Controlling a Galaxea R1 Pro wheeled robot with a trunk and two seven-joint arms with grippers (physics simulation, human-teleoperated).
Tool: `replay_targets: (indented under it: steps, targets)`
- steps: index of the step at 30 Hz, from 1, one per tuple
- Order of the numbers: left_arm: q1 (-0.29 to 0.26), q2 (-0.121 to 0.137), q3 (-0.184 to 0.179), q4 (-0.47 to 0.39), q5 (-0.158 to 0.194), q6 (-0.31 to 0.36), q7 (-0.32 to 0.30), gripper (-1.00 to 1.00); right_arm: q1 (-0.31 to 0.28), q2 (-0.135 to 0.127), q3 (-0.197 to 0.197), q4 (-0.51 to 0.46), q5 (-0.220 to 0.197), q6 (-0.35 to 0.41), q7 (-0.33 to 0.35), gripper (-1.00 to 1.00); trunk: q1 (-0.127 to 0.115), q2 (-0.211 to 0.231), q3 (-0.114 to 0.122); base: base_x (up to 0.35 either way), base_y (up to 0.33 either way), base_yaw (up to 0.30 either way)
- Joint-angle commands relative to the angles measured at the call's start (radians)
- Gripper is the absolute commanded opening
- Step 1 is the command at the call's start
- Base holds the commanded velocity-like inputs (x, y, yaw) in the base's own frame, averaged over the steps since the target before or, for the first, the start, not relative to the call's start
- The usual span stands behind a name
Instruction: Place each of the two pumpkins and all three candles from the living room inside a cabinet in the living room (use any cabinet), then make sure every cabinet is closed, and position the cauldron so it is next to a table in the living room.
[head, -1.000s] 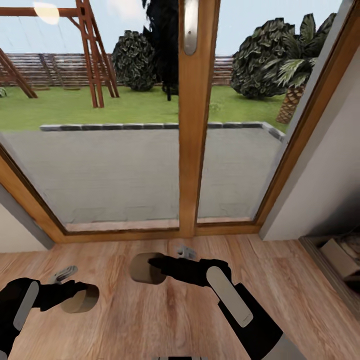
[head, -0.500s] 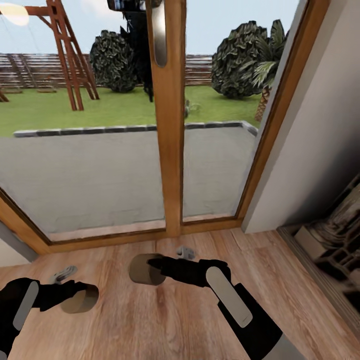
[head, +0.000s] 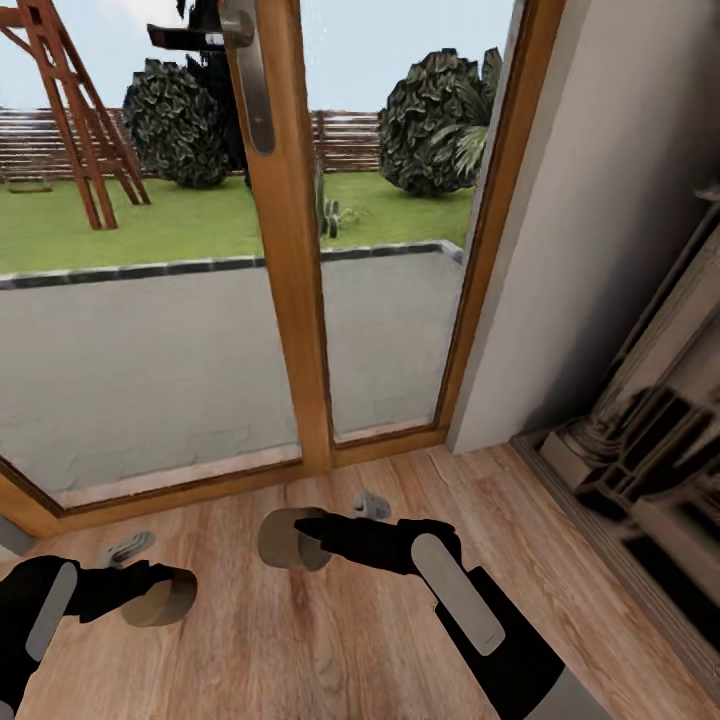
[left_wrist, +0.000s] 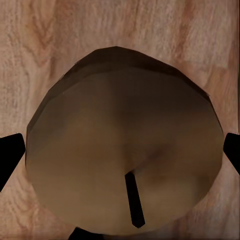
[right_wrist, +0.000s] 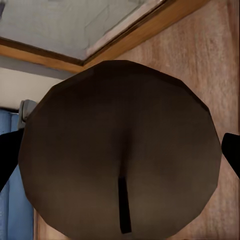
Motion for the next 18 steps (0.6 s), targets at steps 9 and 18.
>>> replay_targets:
  steps: [9,18]
  targets:
    - [0.0,0.0,0.001,0.0,0.003,0.0,-0.001,-1.0,0.0,0.001,0.0,0.002,-0.001,0.0,-0.001,-1.0,-0.035,0.063,0.028,-0.023,0.0,-0.225]
    - [0.0,0.0,0.0,0.0,0.005,0.001,-0.001,-1.0,0.0,0.0,-0.001,0.001,-0.001,-0.002,0.002,-1.0,-0.046,0.084,0.038,-0.001,0.0,-0.262]
